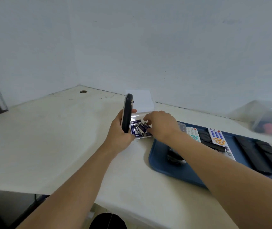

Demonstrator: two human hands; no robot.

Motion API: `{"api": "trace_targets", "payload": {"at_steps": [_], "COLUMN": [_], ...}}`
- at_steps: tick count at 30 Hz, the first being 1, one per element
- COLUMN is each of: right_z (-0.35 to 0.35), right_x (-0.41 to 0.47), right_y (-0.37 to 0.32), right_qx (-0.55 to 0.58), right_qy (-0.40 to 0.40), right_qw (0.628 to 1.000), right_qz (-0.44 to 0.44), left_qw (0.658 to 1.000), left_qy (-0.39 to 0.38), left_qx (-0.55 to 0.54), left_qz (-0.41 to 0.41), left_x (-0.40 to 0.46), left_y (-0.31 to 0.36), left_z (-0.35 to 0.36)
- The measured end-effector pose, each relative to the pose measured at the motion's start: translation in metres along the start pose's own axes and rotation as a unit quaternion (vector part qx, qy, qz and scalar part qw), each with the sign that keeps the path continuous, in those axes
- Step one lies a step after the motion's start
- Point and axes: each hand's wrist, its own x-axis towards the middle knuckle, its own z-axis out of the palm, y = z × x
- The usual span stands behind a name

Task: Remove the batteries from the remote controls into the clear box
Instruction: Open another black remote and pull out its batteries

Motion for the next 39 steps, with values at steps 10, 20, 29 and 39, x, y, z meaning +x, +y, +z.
{"api": "trace_targets", "payload": {"at_steps": [10,20,29,39], "right_z": [0.010,0.013,0.016,-0.007], "right_x": [0.002,0.003,0.007,-0.009], "right_y": [-0.010,-0.012,-0.019,0.011], "right_qx": [-0.054,-0.101,-0.115,0.394], "right_qy": [0.054,0.055,0.074,0.043], "right_qw": [0.997,0.993,0.990,0.917], "right_qz": [0.028,0.024,0.036,0.044], "left_qw": [1.000,1.000,1.000,0.990], "left_qy": [-0.015,-0.011,-0.012,0.079], "left_qx": [-0.004,-0.010,0.010,-0.077], "left_qz": [-0.009,-0.009,-0.002,-0.093], "left_x": [0.001,0.003,0.003,0.018], "left_y": [-0.001,0.000,-0.003,-0.012], "left_z": [-0.002,0.000,0.002,-0.002]}}
